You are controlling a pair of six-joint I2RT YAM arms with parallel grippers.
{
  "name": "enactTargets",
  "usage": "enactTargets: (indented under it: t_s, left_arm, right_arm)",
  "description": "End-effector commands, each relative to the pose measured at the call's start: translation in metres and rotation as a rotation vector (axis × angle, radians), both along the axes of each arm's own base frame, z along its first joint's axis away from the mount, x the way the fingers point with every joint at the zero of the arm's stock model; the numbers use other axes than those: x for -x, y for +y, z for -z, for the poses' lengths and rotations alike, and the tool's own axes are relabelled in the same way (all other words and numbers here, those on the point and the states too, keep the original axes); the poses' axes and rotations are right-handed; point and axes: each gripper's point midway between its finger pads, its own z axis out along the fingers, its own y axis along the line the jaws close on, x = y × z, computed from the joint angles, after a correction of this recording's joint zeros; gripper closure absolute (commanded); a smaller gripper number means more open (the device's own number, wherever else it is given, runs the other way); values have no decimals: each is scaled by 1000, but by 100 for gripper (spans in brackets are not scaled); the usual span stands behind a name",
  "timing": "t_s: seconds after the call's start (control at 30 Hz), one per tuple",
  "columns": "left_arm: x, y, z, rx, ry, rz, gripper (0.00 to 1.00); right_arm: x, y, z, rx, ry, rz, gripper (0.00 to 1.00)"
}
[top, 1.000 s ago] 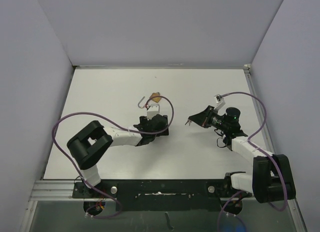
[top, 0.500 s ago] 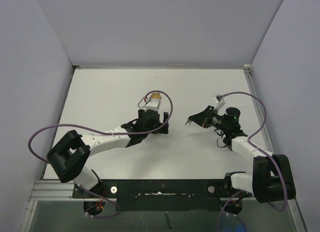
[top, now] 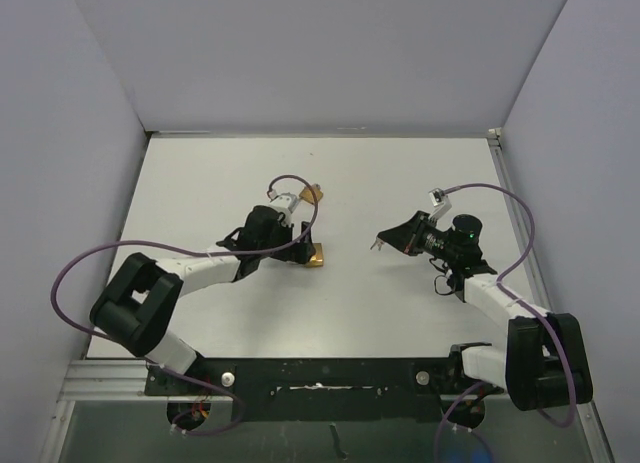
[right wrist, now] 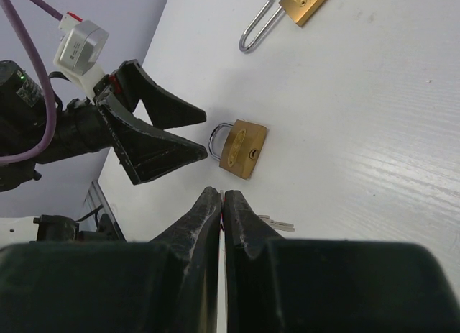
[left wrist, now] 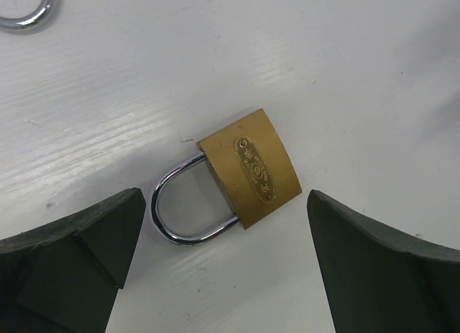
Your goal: Unlock with the key
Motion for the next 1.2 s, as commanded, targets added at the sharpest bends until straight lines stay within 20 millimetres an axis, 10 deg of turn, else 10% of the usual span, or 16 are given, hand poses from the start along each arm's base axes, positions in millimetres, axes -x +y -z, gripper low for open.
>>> enactTargets:
  t_s: [0.0,1.17]
  left_arm:
    - [-12,-24,-12,59,-39,108,2]
    - [41,-36,5,60,66,156,2]
  right_arm:
    - [-4,-1,-20,1,-83,-9,100]
    - [-5,-1,-12,1,-67,-4,100]
